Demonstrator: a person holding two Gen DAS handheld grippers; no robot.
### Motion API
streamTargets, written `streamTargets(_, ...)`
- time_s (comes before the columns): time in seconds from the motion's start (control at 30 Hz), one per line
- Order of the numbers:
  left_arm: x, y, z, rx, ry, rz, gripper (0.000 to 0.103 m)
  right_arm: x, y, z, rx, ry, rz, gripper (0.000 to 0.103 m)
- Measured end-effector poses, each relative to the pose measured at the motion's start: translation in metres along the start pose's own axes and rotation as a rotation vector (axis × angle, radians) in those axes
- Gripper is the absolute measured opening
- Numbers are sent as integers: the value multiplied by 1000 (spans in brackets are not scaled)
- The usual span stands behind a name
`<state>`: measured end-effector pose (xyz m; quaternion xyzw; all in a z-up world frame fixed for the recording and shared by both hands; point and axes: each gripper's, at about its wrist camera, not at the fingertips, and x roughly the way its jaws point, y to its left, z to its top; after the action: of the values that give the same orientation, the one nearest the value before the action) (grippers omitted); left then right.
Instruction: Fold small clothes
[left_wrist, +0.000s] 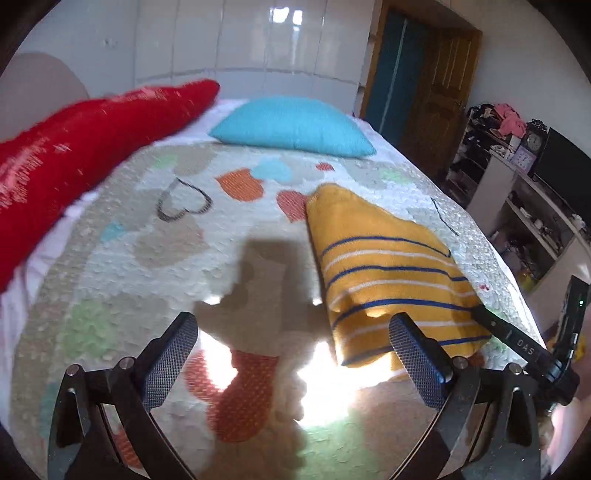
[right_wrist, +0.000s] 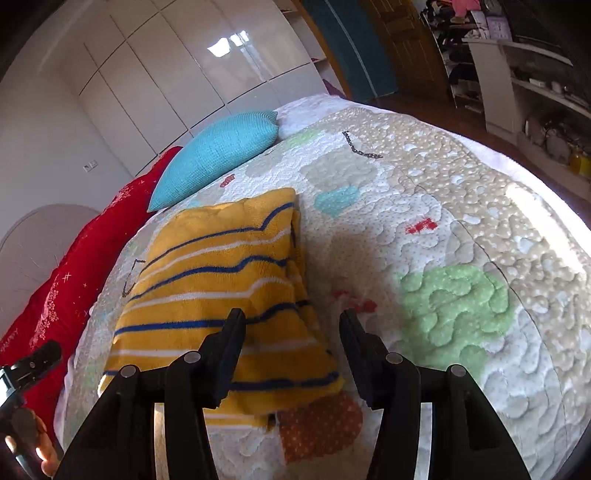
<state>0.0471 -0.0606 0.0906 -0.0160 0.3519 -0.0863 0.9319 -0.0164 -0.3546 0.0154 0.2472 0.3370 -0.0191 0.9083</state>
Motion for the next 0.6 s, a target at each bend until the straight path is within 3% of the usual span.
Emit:
streamTargets(0.17,-72,9,-4,3,-271,284,103,-43,21,-27,-40,-41,-32,59)
streamTargets(0.27,-109,17,-3,-49,-357,359,103,-75,38,-37,-77,-85,-33,65)
streamTargets(0.43,-151,17,-14,-31,-372,216,103,-123,64,-48,-146,-159,-61,75)
streamTargets(0.6,-144,20,-29,-14,-221,28,103,-143,75,-63,-184,-164,-88,80)
